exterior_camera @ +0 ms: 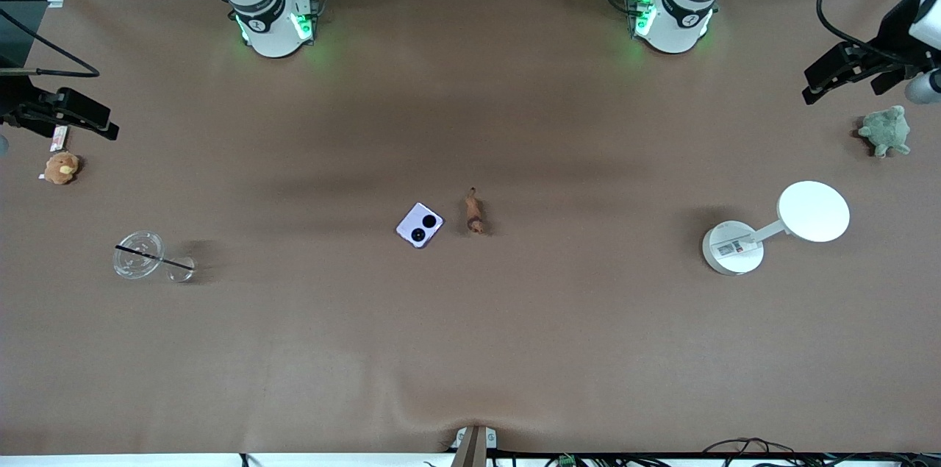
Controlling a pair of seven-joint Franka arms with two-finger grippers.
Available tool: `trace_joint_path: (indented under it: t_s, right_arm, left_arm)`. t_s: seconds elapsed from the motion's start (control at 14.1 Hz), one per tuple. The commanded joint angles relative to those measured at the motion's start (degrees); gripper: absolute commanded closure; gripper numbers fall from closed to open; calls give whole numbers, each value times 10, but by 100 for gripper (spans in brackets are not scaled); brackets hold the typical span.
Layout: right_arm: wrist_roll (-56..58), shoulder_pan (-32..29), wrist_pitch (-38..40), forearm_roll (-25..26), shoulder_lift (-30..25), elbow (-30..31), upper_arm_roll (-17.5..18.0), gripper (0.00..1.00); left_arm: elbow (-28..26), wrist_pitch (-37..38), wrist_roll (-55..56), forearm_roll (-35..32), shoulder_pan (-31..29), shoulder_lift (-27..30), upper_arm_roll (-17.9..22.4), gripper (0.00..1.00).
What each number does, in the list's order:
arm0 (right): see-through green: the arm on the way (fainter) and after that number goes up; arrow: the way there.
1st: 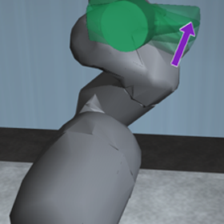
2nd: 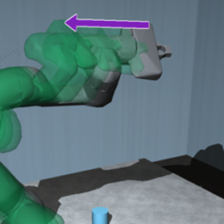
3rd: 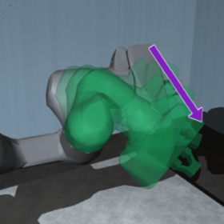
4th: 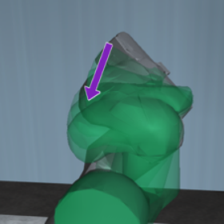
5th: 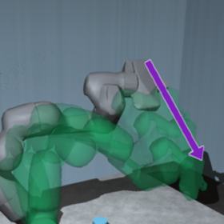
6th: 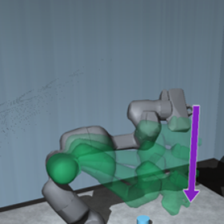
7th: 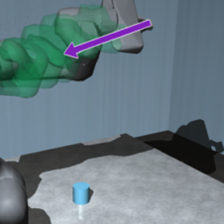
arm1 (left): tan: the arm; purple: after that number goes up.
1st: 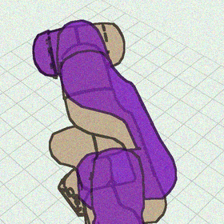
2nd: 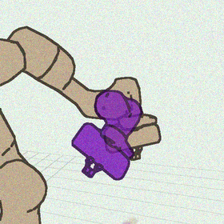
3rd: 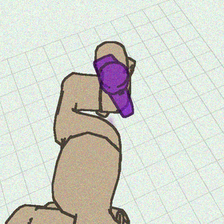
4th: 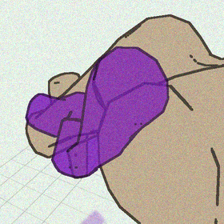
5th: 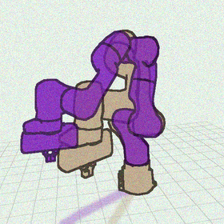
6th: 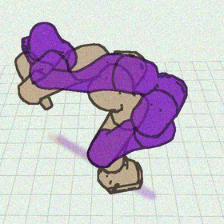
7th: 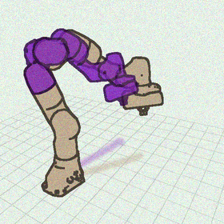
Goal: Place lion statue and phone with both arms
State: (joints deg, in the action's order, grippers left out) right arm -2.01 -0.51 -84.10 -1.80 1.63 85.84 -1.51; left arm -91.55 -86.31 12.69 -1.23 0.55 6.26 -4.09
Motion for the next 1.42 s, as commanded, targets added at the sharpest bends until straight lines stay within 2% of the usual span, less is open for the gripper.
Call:
trace_joint_path:
  t_s: [0.0, 0.71, 1.07, 1.35]
  right_arm:
    - [-7, 2, 10, -5, 4, -13, 2, 0]
    - [-7, 2, 9, -5, 5, -13, 2, 0]
    - [-5, 2, 9, -5, 5, -13, 2, 0]
    - [-5, 2, 9, -5, 5, -14, 2, 0]
  left_arm:
    - [12, 6, -9, 6, -10, -5, 0, 0]
    - [11, 4, 2, 18, -1, -24, -9, 0]
    - [-1, 0, 31, 19, -1, -26, -34, 0]
    - [0, -30, 101, 19, 0, -68, -82, 0]
